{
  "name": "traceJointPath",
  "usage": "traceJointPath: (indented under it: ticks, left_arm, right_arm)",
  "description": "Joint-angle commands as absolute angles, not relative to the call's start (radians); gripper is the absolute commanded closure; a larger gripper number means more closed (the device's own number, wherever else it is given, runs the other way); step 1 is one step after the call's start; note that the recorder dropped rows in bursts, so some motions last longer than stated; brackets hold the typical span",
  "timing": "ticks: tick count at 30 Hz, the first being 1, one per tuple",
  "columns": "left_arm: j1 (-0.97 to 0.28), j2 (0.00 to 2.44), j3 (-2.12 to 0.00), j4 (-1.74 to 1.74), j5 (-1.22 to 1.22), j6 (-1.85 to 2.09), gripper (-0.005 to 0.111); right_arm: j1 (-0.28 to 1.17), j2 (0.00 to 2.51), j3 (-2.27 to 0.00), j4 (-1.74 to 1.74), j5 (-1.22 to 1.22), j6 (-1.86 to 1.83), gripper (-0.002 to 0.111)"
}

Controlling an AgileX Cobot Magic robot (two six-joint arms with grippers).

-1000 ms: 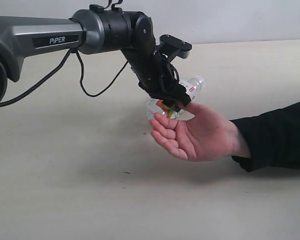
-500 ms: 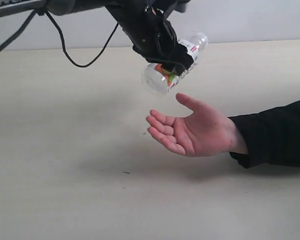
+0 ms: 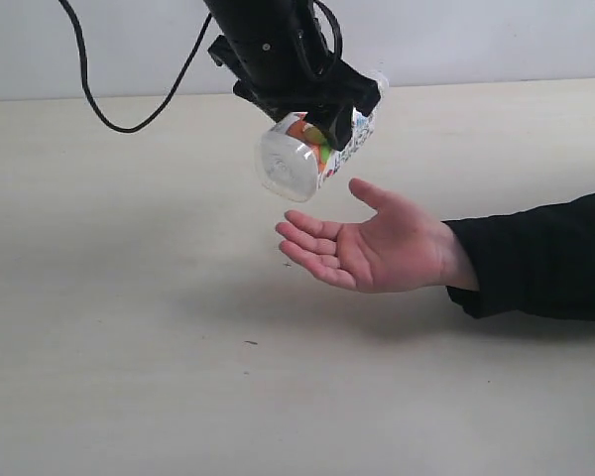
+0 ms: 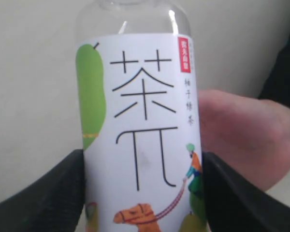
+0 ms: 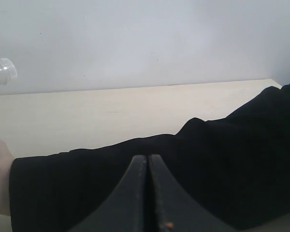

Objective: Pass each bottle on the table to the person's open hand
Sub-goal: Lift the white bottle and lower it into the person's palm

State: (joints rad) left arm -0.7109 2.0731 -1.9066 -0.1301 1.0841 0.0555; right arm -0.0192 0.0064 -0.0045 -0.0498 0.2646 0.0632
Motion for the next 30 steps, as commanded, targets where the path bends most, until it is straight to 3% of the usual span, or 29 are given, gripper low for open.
traceJointPath:
  ticks: [1, 10, 16, 30]
  left_arm:
    - [-0.813, 2.025, -1.911, 0.029, 1.119, -0.137, 0.107]
    - [-0.978, 2.012, -1.881, 0.174, 1.182, -0.567, 0.107]
    - [-0.987, 2.012, -1.773, 0.201, 1.077, -0.69, 0.107]
    - [-0.987, 2.014, -1.766, 0.207, 1.059, -0.687, 0.106]
  right_arm:
    - [-0.024, 0.0, 0.0, -0.052, 0.259, 0.065, 0.108]
    - [-0.024, 0.0, 0.0, -0.052, 0.259, 0.065, 0.108]
    - [-0.024, 0.0, 0.0, -0.052, 0.259, 0.065, 0.108]
    - [-0.024, 0.0, 0.0, -0.052, 0.259, 0.065, 0.108]
